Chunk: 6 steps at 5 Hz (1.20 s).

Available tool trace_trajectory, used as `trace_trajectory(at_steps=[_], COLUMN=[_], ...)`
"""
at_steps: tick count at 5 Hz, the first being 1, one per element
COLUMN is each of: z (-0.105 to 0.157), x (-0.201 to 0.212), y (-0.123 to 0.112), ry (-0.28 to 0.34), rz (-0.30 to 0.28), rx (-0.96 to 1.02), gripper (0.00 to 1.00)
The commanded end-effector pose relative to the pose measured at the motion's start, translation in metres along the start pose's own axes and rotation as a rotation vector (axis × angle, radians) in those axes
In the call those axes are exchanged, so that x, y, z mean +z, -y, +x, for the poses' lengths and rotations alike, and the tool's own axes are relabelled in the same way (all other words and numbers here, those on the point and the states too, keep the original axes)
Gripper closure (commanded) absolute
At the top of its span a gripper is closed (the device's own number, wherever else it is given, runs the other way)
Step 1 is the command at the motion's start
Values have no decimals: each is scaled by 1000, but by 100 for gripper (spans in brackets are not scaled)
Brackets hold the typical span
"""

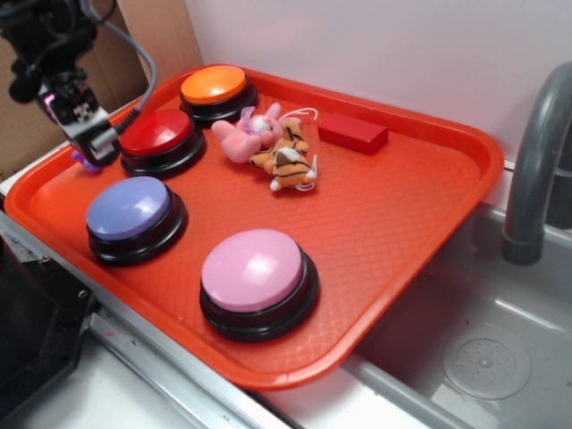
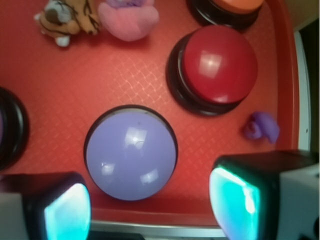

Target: Push the purple button.

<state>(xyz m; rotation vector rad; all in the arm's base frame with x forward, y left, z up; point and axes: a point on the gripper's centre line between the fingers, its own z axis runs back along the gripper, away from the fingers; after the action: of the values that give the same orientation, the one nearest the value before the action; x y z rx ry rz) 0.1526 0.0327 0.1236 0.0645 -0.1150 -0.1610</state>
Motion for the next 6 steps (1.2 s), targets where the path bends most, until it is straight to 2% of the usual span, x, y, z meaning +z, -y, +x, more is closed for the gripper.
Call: trace_trajectory(at_steps=[1,2,3,4,6], z=[9,9,2,-2,-5], x=[25,28,44,51,66], y=[-14,-14,-10,-7,-1], ry=[48,29,29,31,40], rz=[-20,-20,-46,-13,3], rx=[-2,-25,-14,-12,8], gripper=[0,0,0,0,0])
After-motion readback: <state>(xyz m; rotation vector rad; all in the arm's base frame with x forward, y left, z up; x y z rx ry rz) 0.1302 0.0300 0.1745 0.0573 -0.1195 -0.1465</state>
